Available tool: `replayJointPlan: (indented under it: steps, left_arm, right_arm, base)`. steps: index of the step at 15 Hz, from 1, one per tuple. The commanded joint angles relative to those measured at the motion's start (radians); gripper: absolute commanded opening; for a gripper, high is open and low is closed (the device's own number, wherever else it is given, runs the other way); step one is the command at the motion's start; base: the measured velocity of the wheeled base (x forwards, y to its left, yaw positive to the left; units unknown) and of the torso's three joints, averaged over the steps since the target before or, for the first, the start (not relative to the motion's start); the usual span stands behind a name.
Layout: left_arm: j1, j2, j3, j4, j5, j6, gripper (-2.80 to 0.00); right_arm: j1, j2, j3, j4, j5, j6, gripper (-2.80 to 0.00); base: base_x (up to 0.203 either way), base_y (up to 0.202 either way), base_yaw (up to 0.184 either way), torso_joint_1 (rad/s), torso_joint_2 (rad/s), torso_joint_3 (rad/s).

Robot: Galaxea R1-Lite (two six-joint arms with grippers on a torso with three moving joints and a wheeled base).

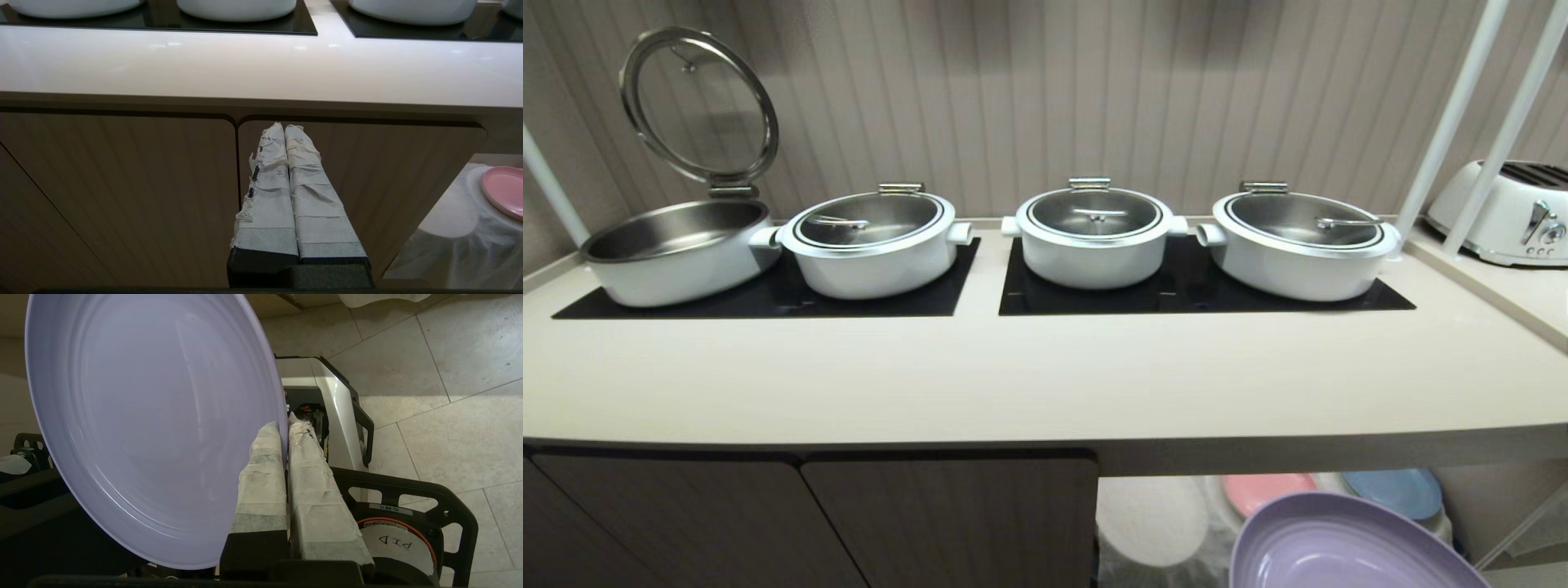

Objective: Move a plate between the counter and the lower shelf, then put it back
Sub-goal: Put the plate in the cupboard

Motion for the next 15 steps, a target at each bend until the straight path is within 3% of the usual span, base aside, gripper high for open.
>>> replayJointPlan:
  steps: [1, 15]
  left_arm:
    - [0.0, 0.001, 0.0, 0.0, 0.001, -0.001, -2.8]
    - [0.001, 0.001, 0.0, 0.0, 0.001, -0.001, -2.8]
  right_arm:
    - [0.0, -0.002, 0.0, 0.022, 0.003, -0.002, -2.8]
    - [0.008, -0.016, -0.005, 0.068, 0.003, -0.005, -2.8]
  base:
    - [0.0, 0.0, 0.0, -0.152, 0.3, 0.155]
    - [0.0, 0.0, 0.0, -0.16, 0.35, 0.182]
